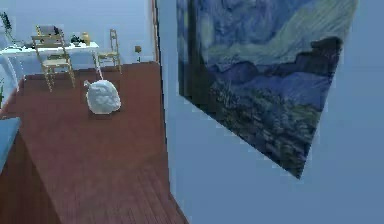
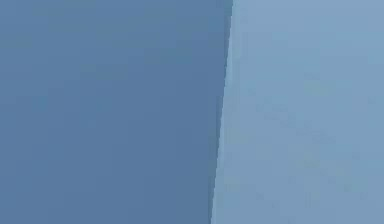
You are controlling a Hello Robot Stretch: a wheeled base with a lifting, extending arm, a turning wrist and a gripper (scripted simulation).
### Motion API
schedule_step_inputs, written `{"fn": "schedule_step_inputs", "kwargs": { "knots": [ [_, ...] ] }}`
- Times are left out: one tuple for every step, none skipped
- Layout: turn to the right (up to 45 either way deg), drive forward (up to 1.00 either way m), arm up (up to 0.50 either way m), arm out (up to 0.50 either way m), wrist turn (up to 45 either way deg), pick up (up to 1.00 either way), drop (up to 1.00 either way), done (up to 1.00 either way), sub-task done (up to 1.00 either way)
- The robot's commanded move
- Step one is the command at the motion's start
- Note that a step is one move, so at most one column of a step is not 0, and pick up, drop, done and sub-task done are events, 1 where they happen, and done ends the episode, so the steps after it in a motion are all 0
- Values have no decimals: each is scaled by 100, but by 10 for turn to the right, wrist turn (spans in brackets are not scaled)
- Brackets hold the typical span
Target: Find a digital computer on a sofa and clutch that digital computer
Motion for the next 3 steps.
{"fn": "schedule_step_inputs", "kwargs": {
  "knots": [
    [450,0,0,0,0,0,0,0,0],
    [120,0,0,0,0,0,0,0,0],
    [0,5,0,0,0,0,0,0,0]
  ]
}}
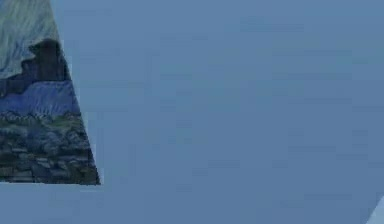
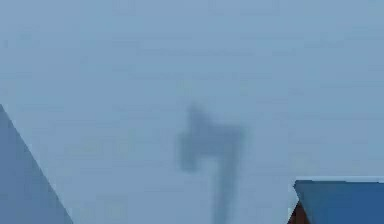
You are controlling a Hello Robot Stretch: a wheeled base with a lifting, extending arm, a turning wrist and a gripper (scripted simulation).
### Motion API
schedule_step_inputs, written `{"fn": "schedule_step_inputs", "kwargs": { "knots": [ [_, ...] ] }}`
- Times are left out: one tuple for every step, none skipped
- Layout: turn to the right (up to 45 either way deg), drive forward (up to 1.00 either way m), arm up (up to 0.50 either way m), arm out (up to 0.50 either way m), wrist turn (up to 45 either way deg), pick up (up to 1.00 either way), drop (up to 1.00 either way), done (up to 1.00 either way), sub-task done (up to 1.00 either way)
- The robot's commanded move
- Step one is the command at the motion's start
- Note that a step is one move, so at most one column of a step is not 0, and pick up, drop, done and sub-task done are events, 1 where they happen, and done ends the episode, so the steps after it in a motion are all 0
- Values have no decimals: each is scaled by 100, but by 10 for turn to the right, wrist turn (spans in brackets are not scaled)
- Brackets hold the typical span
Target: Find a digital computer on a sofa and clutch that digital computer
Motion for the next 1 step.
{"fn": "schedule_step_inputs", "kwargs": {
  "knots": [
    [-450,0,0,0,0,0,0,0,0]
  ]
}}
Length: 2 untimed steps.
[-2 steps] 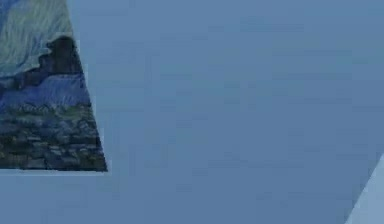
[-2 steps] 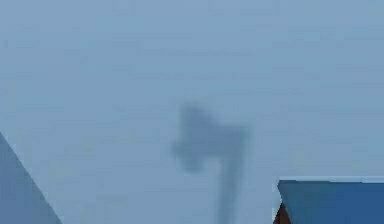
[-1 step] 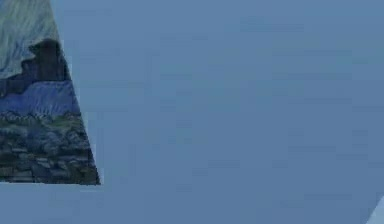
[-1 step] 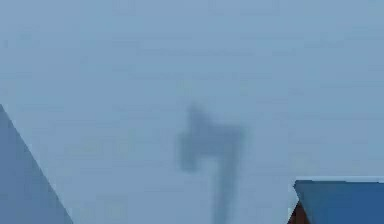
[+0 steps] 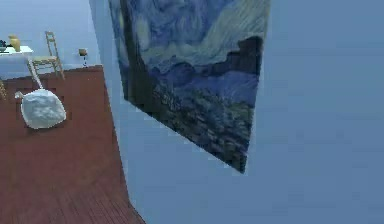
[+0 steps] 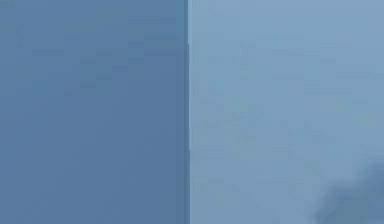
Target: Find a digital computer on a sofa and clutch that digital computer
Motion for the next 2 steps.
{"fn": "schedule_step_inputs", "kwargs": {
  "knots": [
    [-450,0,0,0,0,0,0,0,0],
    [0,100,0,0,0,0,0,0,0]
  ]
}}
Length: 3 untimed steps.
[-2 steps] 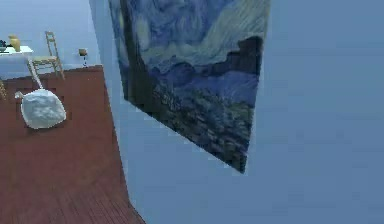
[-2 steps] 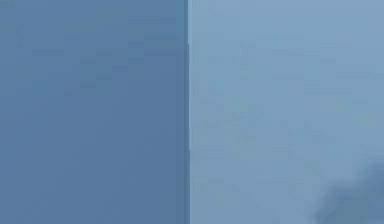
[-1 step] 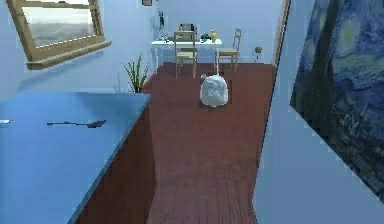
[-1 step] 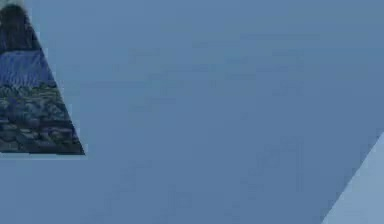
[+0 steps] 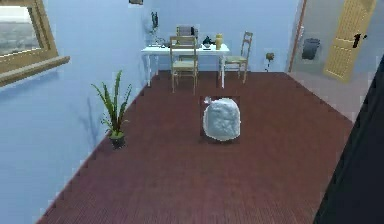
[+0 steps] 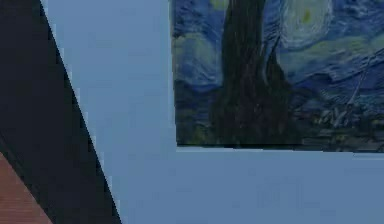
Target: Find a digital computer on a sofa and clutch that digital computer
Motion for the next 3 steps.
{"fn": "schedule_step_inputs", "kwargs": {
  "knots": [
    [0,30,0,0,0,0,0,0,0],
    [150,0,0,0,0,0,0,0,0],
    [0,90,0,0,0,0,0,0,0]
  ]
}}
